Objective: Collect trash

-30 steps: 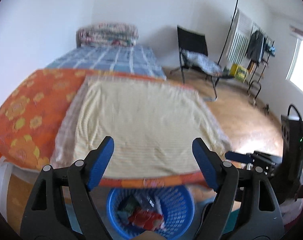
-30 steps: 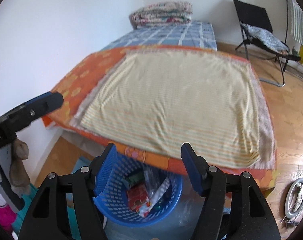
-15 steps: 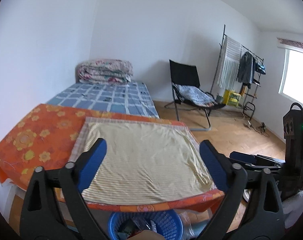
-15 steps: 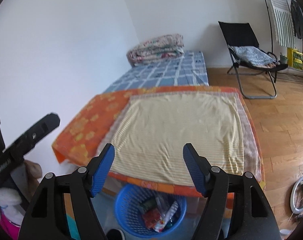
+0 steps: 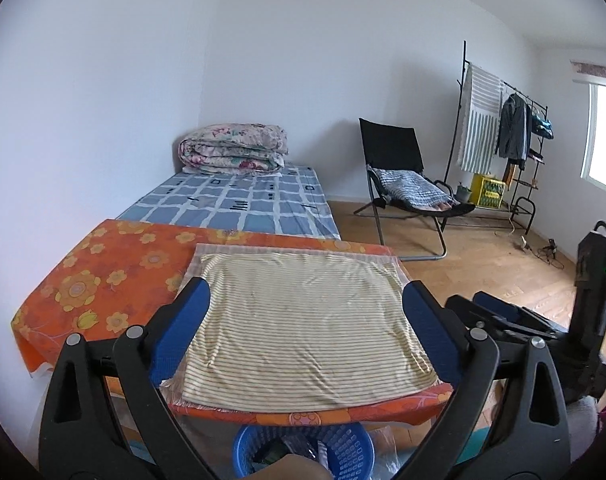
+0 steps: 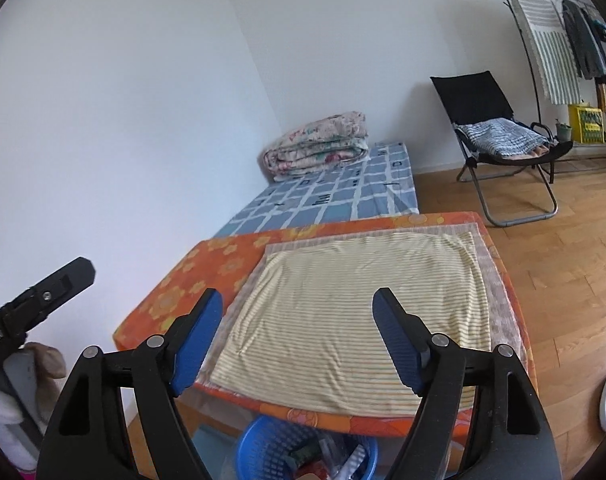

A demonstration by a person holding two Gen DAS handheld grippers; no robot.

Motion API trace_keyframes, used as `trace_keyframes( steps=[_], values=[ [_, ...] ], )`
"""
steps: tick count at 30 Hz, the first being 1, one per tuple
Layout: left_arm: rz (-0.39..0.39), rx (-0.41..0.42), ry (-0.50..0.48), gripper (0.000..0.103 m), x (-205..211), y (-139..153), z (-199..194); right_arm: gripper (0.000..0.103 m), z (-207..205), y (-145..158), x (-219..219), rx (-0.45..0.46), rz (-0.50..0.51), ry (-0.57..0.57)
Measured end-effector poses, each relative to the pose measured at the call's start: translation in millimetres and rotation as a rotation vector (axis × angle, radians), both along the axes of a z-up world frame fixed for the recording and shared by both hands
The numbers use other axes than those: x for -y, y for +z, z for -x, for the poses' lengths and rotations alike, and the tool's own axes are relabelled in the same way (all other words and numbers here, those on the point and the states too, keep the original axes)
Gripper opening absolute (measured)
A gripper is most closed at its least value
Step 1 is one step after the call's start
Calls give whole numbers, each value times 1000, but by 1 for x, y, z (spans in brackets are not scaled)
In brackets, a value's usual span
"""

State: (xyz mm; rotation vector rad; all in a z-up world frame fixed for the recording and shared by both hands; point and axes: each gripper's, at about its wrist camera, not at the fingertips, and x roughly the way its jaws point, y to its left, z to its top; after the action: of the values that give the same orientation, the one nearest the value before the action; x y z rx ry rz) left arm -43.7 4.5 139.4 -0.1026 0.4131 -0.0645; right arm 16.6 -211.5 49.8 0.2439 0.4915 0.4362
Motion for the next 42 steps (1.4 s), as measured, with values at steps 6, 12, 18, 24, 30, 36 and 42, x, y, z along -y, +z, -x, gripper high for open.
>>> trace_keyframes(
  steps=[6, 12, 18, 24, 30, 36, 42],
  values=[
    [12, 6, -1, 99, -2, -5, -18, 78, -22, -6, -13, 8, 60, -31],
    [-1, -43, 27, 99, -16, -37, -67, 78, -56, -18, -30, -9, 89, -89],
    [24, -95, 94, 99, -39, -73, -102, 78, -91, -36, -52, -25, 101, -78],
    [61, -189, 168, 99, -59, -104, -125, 78, -108, -69, -61, -7, 118, -78],
    [26, -227, 179, 99, -53, -116, -131, 78, -125, -96, -56, -58, 123, -72],
    [29, -218, 174, 99, -45, -116, -123, 78, -126, -94, -54, -54, 93, -71],
    [13, -192, 146, 99, -37, -112, -105, 78, -109, -81, -55, -14, 95, -75]
  ],
)
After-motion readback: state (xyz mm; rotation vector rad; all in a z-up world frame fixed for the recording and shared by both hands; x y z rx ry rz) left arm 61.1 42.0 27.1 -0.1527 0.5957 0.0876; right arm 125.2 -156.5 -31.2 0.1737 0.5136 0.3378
